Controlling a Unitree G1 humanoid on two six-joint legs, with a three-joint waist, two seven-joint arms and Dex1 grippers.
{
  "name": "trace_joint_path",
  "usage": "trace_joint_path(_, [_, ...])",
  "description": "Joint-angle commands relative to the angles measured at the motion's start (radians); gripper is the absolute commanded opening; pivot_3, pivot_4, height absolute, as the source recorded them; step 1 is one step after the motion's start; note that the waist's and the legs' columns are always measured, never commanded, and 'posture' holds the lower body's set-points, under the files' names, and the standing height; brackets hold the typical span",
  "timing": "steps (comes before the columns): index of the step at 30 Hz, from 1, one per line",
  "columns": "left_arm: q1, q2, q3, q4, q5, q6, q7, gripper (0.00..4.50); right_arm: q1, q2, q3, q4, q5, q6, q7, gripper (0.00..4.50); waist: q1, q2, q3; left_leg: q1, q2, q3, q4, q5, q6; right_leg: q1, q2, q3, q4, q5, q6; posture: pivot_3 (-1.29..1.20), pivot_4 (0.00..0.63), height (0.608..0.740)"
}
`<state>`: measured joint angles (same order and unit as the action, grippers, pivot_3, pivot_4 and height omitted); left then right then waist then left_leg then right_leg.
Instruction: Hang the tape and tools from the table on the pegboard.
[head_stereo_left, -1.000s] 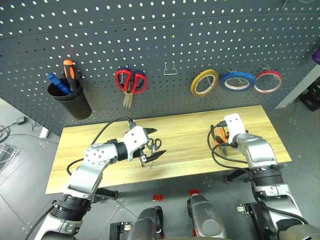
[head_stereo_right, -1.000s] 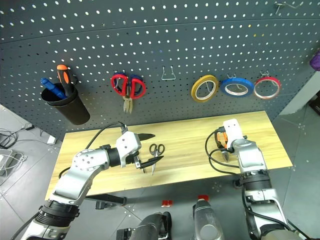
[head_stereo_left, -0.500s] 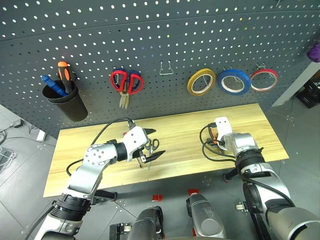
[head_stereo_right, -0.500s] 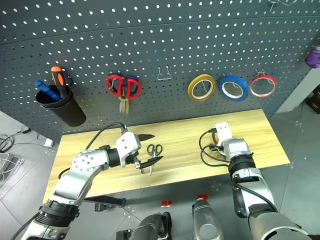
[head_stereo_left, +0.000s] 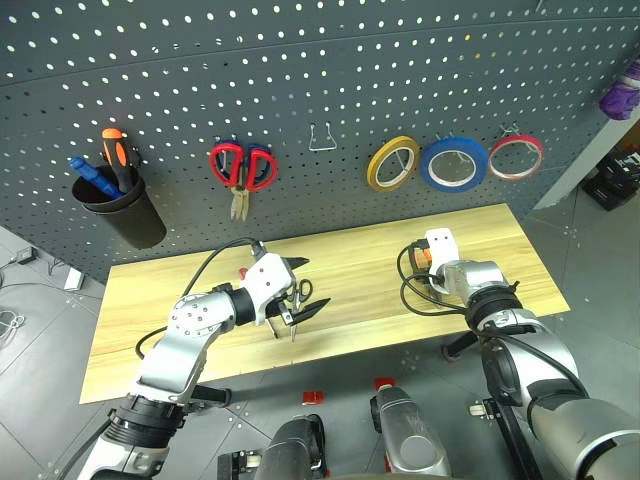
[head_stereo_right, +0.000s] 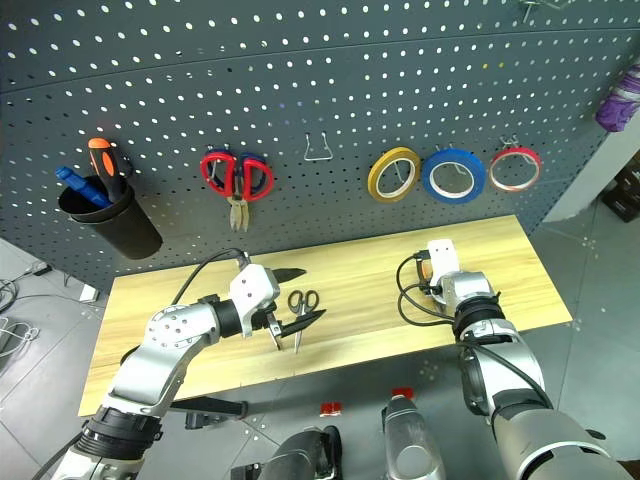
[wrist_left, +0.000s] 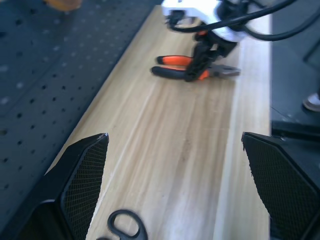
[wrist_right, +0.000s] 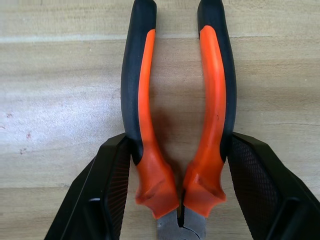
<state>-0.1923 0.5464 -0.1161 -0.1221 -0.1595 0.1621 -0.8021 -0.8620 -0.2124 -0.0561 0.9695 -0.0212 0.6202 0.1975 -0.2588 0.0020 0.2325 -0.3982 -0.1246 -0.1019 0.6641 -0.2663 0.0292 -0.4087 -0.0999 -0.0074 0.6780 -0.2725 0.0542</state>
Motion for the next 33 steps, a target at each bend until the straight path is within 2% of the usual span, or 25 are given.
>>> trace_joint_path(1, [0.044, -0.001, 0.076, -0.078, -0.052, -0.011, 0.023, 4.50, 0.123, 0.019, 0.086, -0.373, -0.017, -0.047, 0.048, 2.61, 0.001, 0.000, 0.000, -0.001, 0.000, 0.000, 0.000, 0.000, 0.000, -0.001, 0.000, 0.000, 0.001, 0.000, 0.000, -0.32, 0.229, 0.740])
trace_joint_path(5, [0.109, -0.011, 0.155, -0.161, -0.147, 0.064, 0.049, 4.50, 0.374, 0.077, 0.157, -0.942, 0.030, 0.025, 0.062, 2.61, 0.006, 0.000, 0.000, -0.003, 0.001, 0.001, -0.001, 0.000, 0.000, -0.005, 0.001, 0.001, 0.002, 0.000, 0.000, -0.31, 0.236, 0.740])
trace_joint_path(7, [0.133, -0.011, 0.183, -0.203, -0.181, 0.101, 0.064, 4.50, 0.444, 0.108, 0.187, -1.116, 0.032, 0.050, 0.045, 2.61, 0.009, 0.000, 0.000, -0.003, 0.002, 0.001, -0.001, 0.000, 0.000, -0.006, 0.001, 0.002, 0.002, 0.000, 0.000, -0.31, 0.239, 0.740])
trace_joint_path(10, [0.150, -0.023, 0.243, -0.272, -0.238, 0.166, 0.122, 4.50, 0.456, 0.182, 0.250, -1.302, 0.036, 0.014, 0.025, 2.61, 0.019, 0.000, 0.000, -0.003, 0.002, 0.001, -0.001, -0.001, 0.002, -0.006, 0.002, 0.004, 0.001, 0.000, 0.000, -0.31, 0.245, 0.740])
trace_joint_path(13, [0.137, -0.037, 0.282, -0.323, -0.268, 0.218, 0.184, 4.50, 0.379, 0.257, 0.261, -1.350, 0.059, -0.057, 0.019, 2.61, 0.029, -0.001, 0.001, -0.002, 0.002, 0.000, 0.000, 0.000, 0.000, -0.006, 0.003, 0.003, 0.001, 0.000, 0.000, -0.31, 0.245, 0.740])
trace_joint_path(15, [0.116, -0.042, 0.297, -0.349, -0.279, 0.251, 0.227, 4.50, 0.308, 0.280, 0.255, -1.322, 0.057, -0.116, 0.014, 2.61, 0.040, -0.001, 0.001, -0.002, 0.003, 0.000, -0.001, 0.000, 0.000, -0.006, 0.004, 0.003, 0.001, 0.000, 0.000, -0.28, 0.247, 0.740])
trace_joint_path(19, [0.038, -0.061, 0.316, -0.387, -0.295, 0.340, 0.336, 4.50, 0.108, 0.316, 0.211, -1.135, 0.053, -0.297, -0.013, 2.61, 0.059, -0.004, 0.003, -0.002, 0.006, 0.000, -0.001, 0.003, -0.006, -0.007, 0.007, 0.003, 0.001, 0.000, -0.001, -0.25, 0.245, 0.740])
trace_joint_path(26, [-0.070, -0.083, 0.298, -0.423, -0.307, 0.439, 0.443, 4.50, -0.167, 0.313, 0.146, -0.652, 0.028, -0.670, -0.057, 2.61, 0.071, -0.008, 0.005, -0.002, 0.013, 0.002, -0.002, 0.004, -0.008, -0.007, 0.012, 0.002, 0.002, 0.002, -0.003, -0.21, 0.246, 0.740])
trace_joint_path(33, [-0.108, -0.095, 0.279, -0.420, -0.298, 0.453, 0.477, 4.50, -0.343, 0.269, 0.118, -0.229, -0.035, -0.993, -0.135, 2.61, 0.073, -0.012, 0.008, -0.003, 0.013, 0.006, -0.003, 0.006, -0.011, -0.011, 0.013, 0.004, 0.002, 0.003, -0.006, -0.15, 0.253, 0.740])
